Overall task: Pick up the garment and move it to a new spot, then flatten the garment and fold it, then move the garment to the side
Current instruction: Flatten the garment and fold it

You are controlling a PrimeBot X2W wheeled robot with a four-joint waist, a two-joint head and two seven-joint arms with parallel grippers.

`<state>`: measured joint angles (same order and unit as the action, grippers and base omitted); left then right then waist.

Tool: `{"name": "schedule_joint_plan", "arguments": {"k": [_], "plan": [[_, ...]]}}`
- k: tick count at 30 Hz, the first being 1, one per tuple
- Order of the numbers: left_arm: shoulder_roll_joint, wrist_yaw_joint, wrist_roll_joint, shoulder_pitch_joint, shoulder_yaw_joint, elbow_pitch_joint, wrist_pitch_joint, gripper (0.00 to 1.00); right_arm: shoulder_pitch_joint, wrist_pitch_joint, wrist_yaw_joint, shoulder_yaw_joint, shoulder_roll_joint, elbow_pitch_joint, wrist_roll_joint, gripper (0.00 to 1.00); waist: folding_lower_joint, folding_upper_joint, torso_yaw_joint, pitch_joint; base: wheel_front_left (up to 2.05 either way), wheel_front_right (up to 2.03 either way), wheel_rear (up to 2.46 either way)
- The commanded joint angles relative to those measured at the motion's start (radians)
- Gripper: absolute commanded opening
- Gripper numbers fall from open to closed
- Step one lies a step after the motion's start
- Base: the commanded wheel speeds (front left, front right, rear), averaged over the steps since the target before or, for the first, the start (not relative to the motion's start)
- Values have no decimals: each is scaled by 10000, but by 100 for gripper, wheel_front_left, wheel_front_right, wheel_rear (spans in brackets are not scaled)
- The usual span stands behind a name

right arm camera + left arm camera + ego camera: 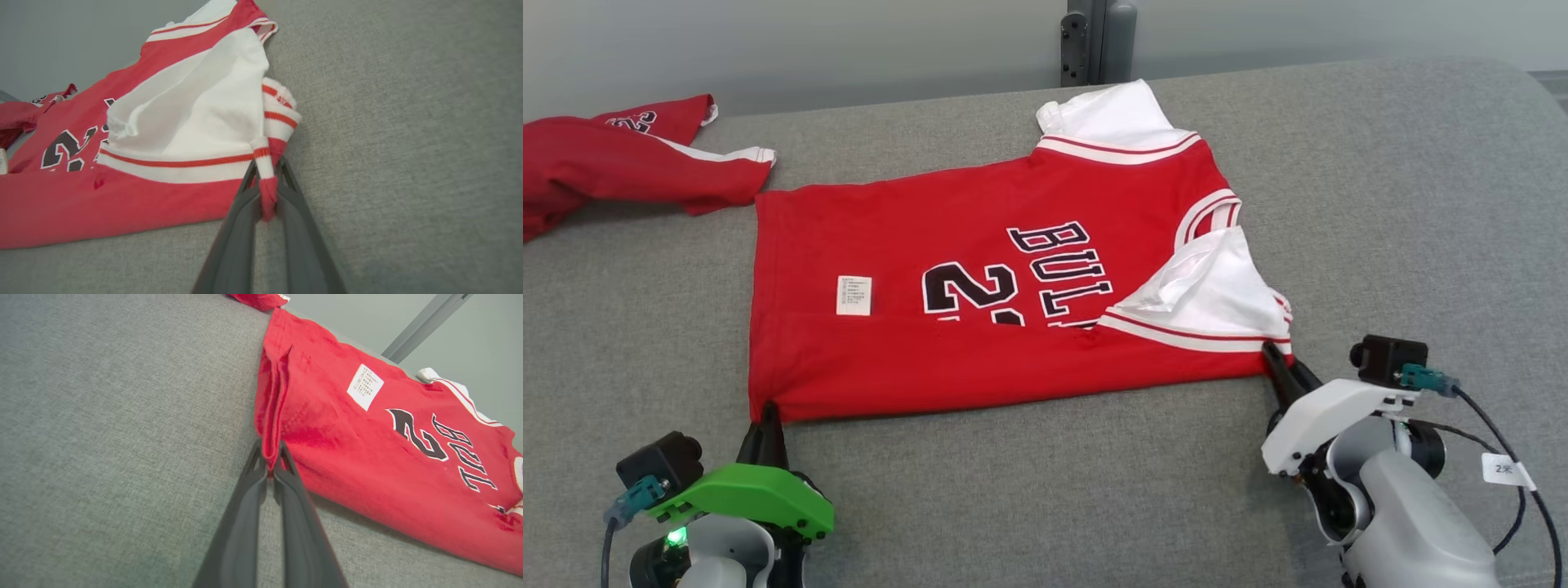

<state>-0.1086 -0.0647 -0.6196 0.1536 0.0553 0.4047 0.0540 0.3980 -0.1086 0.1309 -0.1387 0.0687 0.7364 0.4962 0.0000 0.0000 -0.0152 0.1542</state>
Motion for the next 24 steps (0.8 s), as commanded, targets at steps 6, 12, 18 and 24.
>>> {"name": "schedule_joint_plan", "arguments": {"k": [6, 12, 18, 24], "plan": [[22, 99, -154, -780, 86, -894, -38, 0, -1094, 197, -9, 298, 760, -1640, 573, 0, 0, 0, -8, -95, 0, 0, 0], [59, -16, -336, -1991, 232, -1837, -396, 0, -2795, 787, -11, 845, 980, -3604, 470, 0, 0, 0, 8, -130, 0, 0, 0], [168, -221, -597, -2976, 174, -2363, -490, 0, -4329, 1514, -11, 1520, 510, -5011, 183, 0, 0, 0, 119, -176, 0, 0, 0], [238, -370, -777, -3436, 173, -2321, -481, 0, -5072, 1891, -11, 1920, 85, -5470, 48, 0, 0, 0, 131, -249, 0, 0, 0]]}}
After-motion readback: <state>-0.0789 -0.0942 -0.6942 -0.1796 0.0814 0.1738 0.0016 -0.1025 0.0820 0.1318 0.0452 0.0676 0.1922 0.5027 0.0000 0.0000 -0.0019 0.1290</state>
